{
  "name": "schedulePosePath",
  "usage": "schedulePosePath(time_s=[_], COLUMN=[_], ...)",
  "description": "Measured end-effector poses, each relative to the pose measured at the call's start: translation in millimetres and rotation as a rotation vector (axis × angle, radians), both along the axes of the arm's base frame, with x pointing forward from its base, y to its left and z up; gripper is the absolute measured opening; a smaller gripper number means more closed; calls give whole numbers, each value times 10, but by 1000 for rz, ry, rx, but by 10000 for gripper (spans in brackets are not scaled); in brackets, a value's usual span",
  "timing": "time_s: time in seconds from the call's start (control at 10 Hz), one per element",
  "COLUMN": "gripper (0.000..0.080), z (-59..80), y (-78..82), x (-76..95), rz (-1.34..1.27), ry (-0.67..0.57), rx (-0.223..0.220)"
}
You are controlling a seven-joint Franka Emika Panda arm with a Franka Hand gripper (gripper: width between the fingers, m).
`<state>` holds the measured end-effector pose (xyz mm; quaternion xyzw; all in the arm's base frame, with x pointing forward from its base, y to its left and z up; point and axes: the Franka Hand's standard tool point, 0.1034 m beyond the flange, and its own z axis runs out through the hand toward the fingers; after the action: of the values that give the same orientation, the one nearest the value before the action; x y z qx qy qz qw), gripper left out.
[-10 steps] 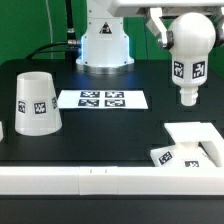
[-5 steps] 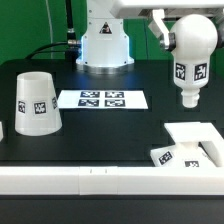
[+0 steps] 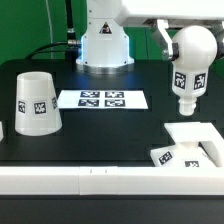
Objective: Assemble lamp
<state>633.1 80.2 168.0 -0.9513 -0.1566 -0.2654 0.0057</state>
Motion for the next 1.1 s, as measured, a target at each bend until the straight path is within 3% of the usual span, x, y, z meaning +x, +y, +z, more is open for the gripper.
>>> schedulePosePath(time_s=[0.4,1.1], gripper=[577,577], z=[-172,-245], y=[92,53], x=[-30,-25], rz=[16,12], ry=[-9,5], rx=[-1,-3])
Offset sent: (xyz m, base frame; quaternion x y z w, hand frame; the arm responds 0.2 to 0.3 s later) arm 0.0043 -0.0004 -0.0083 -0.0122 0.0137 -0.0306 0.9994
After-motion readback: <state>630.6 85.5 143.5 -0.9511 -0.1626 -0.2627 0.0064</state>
